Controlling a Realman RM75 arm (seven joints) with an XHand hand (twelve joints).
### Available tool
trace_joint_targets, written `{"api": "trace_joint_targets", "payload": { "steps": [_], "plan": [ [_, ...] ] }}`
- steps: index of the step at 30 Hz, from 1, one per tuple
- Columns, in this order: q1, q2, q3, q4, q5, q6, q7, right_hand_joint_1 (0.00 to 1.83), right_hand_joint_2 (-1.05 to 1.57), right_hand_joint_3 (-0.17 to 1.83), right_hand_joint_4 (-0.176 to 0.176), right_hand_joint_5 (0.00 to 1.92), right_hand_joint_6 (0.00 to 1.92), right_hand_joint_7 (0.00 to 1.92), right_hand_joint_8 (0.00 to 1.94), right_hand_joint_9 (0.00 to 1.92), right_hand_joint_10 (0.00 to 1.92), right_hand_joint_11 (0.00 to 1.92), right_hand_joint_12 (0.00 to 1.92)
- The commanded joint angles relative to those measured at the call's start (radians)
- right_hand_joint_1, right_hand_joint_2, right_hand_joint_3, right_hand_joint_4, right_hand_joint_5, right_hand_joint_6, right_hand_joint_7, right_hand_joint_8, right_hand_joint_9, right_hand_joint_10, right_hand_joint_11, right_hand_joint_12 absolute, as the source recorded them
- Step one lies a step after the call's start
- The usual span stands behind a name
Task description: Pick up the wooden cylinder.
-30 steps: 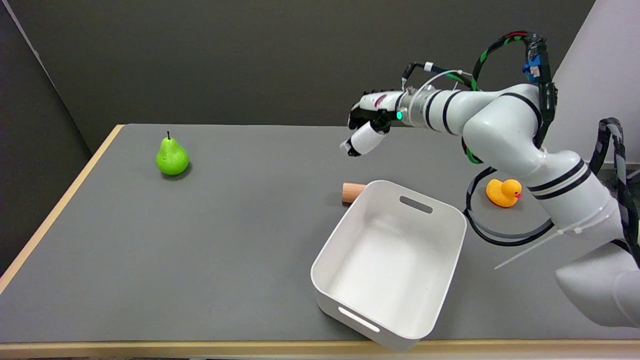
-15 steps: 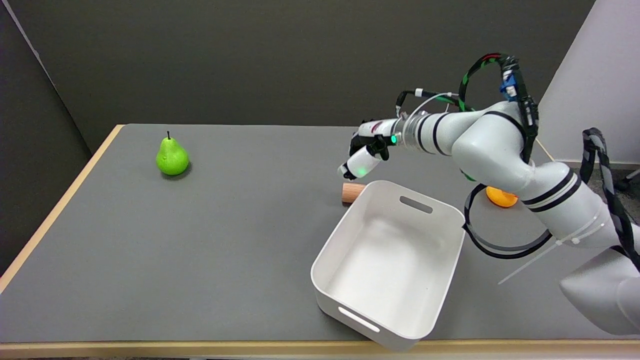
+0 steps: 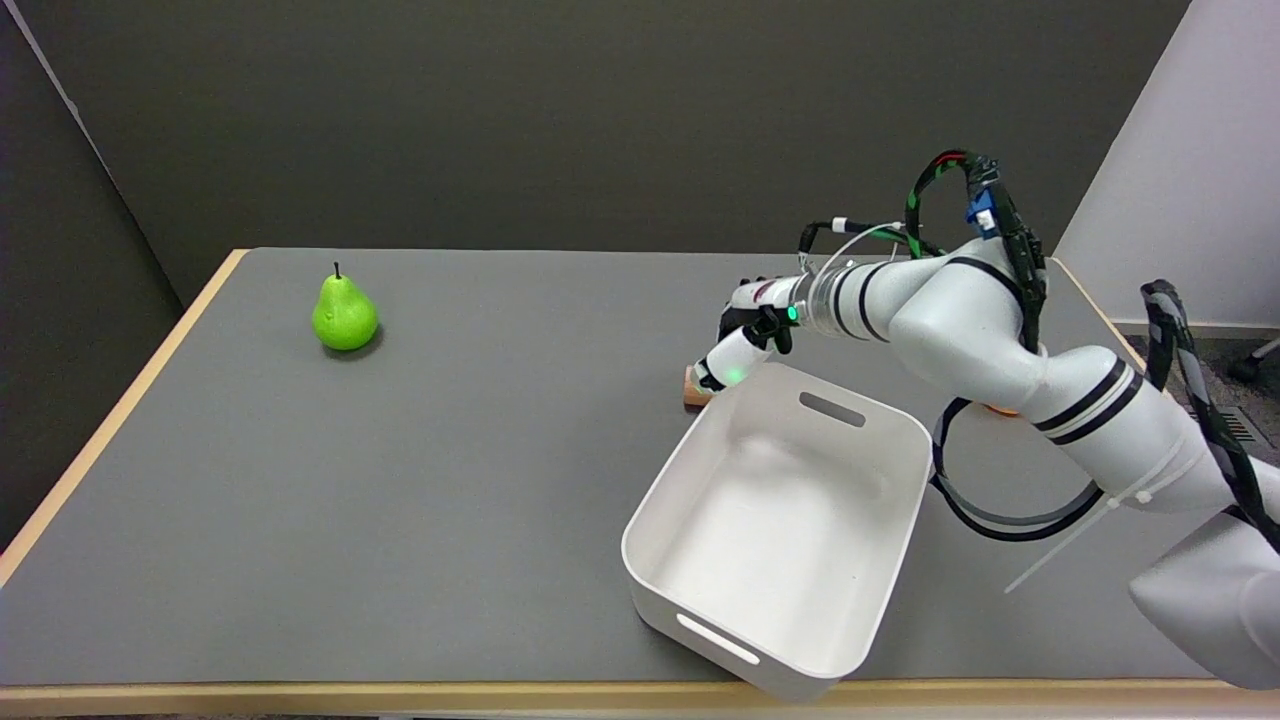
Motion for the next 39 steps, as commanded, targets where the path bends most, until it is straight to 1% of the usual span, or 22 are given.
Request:
{"api": "trace_joint_targets", "payload": {
  "steps": [1,3,12,26,29,33,39],
  "plan": [
    [-0.036,0.004,-0.024,-0.034,-0.033,0.064,0.044,0.45,0.65,0.78,-0.176,0.26,0.56,0.33,0.58,0.24,0.95,0.09,1.28],
    [-0.036,0.004,-0.023,-0.032,-0.033,0.071,0.044,0.45,0.65,0.78,-0.176,0.26,0.58,0.31,0.55,0.19,0.88,0.0,1.18],
    [-0.045,0.004,-0.021,-0.024,-0.03,0.077,0.044,0.49,0.66,0.78,-0.176,0.26,0.62,0.29,0.52,0.17,0.85,0.0,1.12],
    [-0.06,-0.016,-0.028,-0.032,-0.039,0.077,0.059,0.58,0.67,0.81,-0.176,0.28,0.67,0.36,0.57,0.22,0.9,0.01,1.16],
    [-0.057,-0.02,-0.033,-0.042,-0.042,0.087,0.065,0.61,0.65,0.85,-0.176,0.29,0.69,0.39,0.61,0.25,0.91,0.02,1.2],
    [-0.055,-0.023,-0.046,-0.059,-0.042,0.11,0.071,0.64,0.67,0.82,-0.176,0.3,0.71,0.41,0.62,0.25,0.94,0.04,1.19],
    [-0.045,-0.042,-0.049,-0.087,-0.042,0.126,0.071,0.67,0.67,0.83,-0.176,0.3,0.72,0.42,0.63,0.26,0.94,0.06,1.21]
  ]
}}
